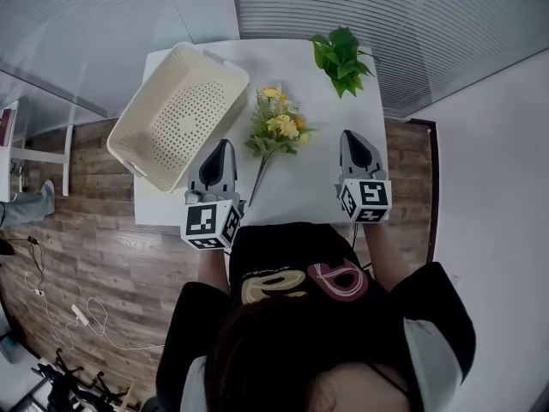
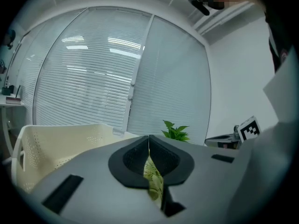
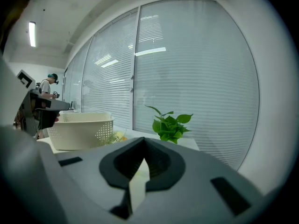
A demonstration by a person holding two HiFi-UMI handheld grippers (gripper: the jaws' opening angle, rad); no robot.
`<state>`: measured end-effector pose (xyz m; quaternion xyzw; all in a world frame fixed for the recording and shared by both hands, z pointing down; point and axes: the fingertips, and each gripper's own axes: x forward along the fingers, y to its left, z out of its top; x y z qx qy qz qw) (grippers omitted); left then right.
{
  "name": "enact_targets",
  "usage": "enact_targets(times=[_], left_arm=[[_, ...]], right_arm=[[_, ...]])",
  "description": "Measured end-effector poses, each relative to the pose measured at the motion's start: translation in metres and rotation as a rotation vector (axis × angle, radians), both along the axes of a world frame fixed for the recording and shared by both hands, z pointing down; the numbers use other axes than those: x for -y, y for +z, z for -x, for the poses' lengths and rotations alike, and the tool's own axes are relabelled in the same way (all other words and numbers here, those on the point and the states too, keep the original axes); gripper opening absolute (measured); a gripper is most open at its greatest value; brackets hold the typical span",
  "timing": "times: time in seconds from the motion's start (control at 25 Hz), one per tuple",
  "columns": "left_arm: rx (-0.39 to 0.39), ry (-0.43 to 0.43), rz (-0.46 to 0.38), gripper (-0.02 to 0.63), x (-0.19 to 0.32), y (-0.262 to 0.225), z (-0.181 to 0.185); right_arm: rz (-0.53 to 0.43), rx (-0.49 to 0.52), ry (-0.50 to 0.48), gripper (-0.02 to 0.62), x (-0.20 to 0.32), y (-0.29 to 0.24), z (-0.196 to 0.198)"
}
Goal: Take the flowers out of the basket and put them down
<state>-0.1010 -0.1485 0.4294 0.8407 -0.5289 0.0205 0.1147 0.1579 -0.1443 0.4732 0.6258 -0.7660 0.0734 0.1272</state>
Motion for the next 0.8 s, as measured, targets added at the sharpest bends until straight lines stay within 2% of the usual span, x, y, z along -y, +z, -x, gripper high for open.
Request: enact_targets(times=[0.36, 0.52, 0.8], left_arm=[[0.015, 0.0, 0.015, 0.017, -0.008, 0.006, 0.004], [0.049, -0.002, 0.015, 0.017, -0.008, 0.008, 0.005], [0.045, 0.002, 0.03, 0.018, -0.007, 0.013, 0.002]], right_arm=[[0.012, -0.022, -0.029, 0.008, 0.0, 0.005, 0.006], [0.018, -0.022, -0.034, 0.008, -0.002, 0.007, 0.005], [0.031, -0.015, -0.036, 0.008, 0.0, 0.012, 0.003]])
